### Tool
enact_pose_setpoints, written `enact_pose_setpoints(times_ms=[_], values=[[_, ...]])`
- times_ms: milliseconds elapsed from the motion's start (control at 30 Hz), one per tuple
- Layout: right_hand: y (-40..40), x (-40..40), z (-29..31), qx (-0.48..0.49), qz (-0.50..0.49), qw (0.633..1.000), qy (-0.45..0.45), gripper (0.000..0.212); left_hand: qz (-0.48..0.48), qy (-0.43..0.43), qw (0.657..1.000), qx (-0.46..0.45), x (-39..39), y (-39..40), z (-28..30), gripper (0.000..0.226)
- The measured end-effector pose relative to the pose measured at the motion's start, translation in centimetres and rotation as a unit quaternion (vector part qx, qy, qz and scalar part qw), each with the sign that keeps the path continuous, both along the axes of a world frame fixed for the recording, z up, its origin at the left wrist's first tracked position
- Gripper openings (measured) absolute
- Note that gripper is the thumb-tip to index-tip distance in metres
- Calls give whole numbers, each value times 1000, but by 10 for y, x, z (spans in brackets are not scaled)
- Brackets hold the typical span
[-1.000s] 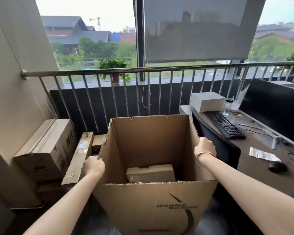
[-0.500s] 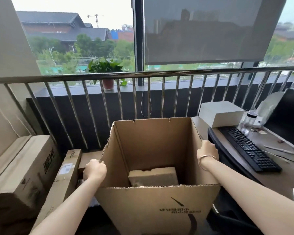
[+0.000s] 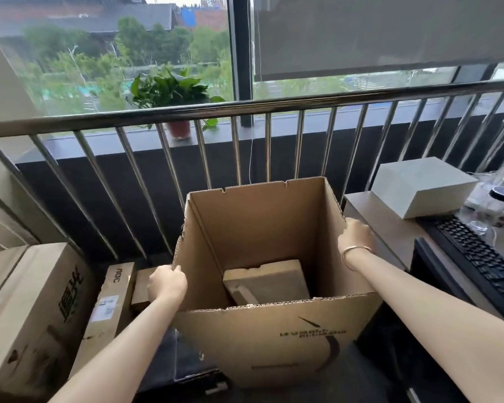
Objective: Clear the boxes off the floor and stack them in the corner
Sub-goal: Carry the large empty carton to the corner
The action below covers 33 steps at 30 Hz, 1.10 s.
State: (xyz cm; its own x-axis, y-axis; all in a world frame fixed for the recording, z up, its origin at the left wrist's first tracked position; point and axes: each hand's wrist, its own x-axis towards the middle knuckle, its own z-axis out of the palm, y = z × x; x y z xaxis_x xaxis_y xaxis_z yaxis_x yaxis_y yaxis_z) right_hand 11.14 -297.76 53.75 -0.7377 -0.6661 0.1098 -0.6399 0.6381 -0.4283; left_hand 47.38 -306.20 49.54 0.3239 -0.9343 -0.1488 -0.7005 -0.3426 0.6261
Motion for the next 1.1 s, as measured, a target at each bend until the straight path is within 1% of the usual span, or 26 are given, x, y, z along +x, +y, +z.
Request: enact_pose_setpoints(times_ms=[167, 400, 567, 667, 800, 967, 1100], values=[[-62, -25, -16, 6, 14, 1000, -7, 26, 22, -12, 1000, 2, -24, -39, -7, 31], [-146, -57, -46, 15, 65, 997, -30, 25, 67, -29, 997, 6, -53, -97, -25, 30], [-201, -82, -66, 8, 72, 996, -53, 39, 93, -33, 995, -6, -77, -132, -39, 30], [-220, -91, -79, 20, 73, 995, -62, 42, 96, -44, 994, 2, -88, -144, -45, 30], [-239, -101, -92, 40, 78, 995, -57, 34, 106, -53, 993, 14, -102, -159, -49, 31], [-254, -110, -95, 63, 84, 993, -55, 32, 89, -56, 994, 29, -107, -185, -49, 31], [-254, -122, -98, 79, 79, 992, -65, 33, 64, -85, 992, 62, -123, -190, -47, 29]])
